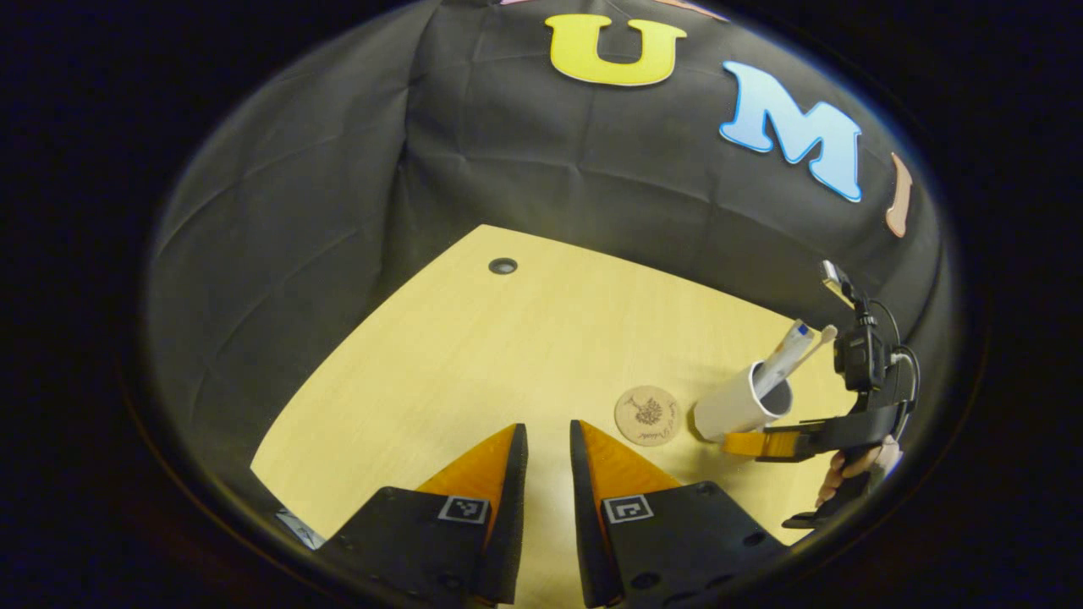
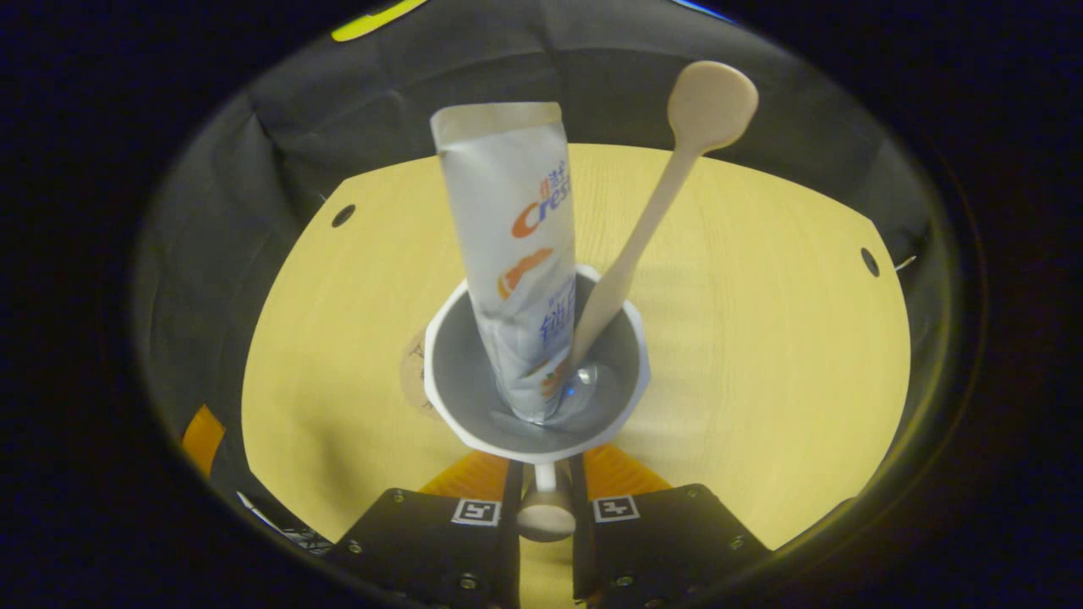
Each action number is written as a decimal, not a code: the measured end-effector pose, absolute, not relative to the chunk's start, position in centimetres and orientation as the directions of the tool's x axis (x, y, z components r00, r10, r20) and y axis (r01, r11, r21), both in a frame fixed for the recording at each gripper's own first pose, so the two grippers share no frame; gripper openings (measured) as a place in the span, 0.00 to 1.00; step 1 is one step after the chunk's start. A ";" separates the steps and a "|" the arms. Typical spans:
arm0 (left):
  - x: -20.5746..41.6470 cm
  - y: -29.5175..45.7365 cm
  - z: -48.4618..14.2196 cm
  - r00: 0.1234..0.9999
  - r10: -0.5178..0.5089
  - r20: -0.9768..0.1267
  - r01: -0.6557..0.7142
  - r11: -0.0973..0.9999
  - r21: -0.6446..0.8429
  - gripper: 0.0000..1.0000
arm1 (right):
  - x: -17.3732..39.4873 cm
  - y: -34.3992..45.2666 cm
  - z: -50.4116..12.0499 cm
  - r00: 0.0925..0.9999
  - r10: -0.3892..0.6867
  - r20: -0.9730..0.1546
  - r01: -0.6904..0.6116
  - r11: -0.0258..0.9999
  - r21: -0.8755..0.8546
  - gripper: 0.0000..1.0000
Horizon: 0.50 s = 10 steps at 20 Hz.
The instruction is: Put the toothbrush and toothpaste on the desktop into the cup, then pick up the cup and place it on the coaster on the desktop.
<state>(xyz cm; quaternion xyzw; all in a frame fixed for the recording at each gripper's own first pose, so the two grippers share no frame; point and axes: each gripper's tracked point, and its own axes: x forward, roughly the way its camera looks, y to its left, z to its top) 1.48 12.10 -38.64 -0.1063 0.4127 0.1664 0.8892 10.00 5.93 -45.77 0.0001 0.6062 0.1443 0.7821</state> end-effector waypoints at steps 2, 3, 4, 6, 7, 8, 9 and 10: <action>0.8 12.7 -38.8 0.600 0.215 -0.771 -0.395 0.917 -0.051 0.35 | 9.9 7.1 -45.4 0.221 0.238 -0.946 -0.240 0.953 0.184 0.24; 0.4 13.1 -38.7 0.597 0.219 -0.772 -0.401 0.914 -0.052 0.31 | 10.0 7.5 -45.2 0.220 0.244 -0.945 -0.249 0.950 0.187 0.24; -0.1 13.5 -38.7 0.593 0.223 -0.774 -0.408 0.912 -0.049 0.39 | 10.0 8.2 -45.0 0.218 0.248 -0.944 -0.259 0.947 0.189 0.24; -0.8 14.3 -38.7 0.586 0.232 -0.777 -0.421 0.906 -0.047 0.39 | 9.8 9.7 -45.2 0.214 0.259 -0.942 -0.283 0.939 0.194 0.24; -1.0 14.7 -38.9 0.582 0.237 -0.778 -0.427 0.903 -0.045 0.39 | 9.8 10.4 -45.2 0.212 0.263 -0.941 -0.294 0.936 0.196 0.24; -1.4 14.9 -38.8 0.579 0.241 -0.779 -0.433 0.901 -0.043 0.35 | 9.7 11.1 -45.3 0.210 0.267 -0.941 -0.304 0.932 0.197 0.24; -1.7 15.2 -38.7 0.575 0.245 -0.780 -0.439 0.898 -0.042 0.39 | 9.7 11.7 -45.3 0.205 0.271 -0.941 -0.314 0.928 0.199 0.24; -2.1 15.7 -38.7 0.572 0.249 -0.781 -0.445 0.895 -0.040 0.39 | 9.6 12.3 -45.4 0.200 0.274 -0.941 -0.323 0.925 0.201 0.24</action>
